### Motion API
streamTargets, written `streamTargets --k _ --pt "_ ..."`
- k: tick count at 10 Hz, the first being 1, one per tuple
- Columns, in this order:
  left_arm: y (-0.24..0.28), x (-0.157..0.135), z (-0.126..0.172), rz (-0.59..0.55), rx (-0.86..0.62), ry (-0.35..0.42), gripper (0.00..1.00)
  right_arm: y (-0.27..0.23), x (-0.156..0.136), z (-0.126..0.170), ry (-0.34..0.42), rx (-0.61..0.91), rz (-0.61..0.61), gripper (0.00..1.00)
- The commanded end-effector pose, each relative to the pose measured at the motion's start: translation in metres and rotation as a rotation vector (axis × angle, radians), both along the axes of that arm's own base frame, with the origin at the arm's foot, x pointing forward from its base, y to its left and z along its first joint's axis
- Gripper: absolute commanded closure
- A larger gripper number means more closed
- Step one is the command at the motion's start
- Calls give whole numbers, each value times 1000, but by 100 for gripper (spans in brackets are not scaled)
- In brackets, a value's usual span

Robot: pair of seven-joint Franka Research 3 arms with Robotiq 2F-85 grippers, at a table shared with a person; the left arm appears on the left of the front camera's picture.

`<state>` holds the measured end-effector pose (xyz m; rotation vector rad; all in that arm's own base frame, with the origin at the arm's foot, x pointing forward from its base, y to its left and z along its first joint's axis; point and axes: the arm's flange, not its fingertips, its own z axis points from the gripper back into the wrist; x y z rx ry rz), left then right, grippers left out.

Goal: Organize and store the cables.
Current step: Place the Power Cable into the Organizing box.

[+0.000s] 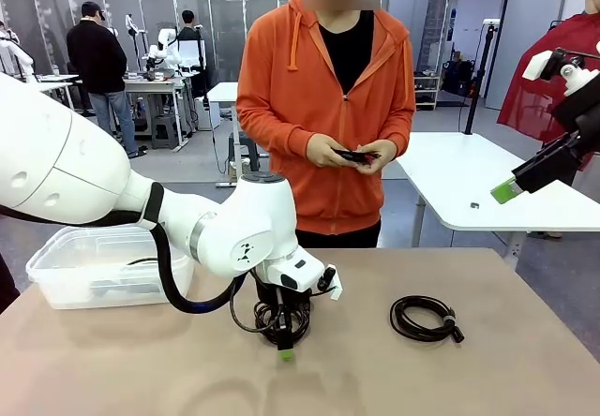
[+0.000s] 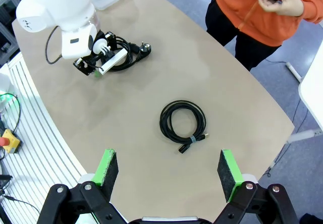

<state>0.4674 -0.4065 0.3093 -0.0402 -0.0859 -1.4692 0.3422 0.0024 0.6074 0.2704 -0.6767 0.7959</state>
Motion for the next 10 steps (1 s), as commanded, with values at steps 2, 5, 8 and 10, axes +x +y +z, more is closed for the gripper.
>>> streamTargets --k 2,5,8,10 --pt "2 -2 -3 15 -3 -32 100 -1 0 0 0 1 6 0" --pt "-1 -1 -4 -8 -11 -3 100 -1 0 0 0 1 6 0" --pt "0 -2 9 1 -16 8 100 -1 0 0 0 1 6 0" --pt "2 -9 50 -70 -47 38 100 -1 0 0 0 1 6 0"
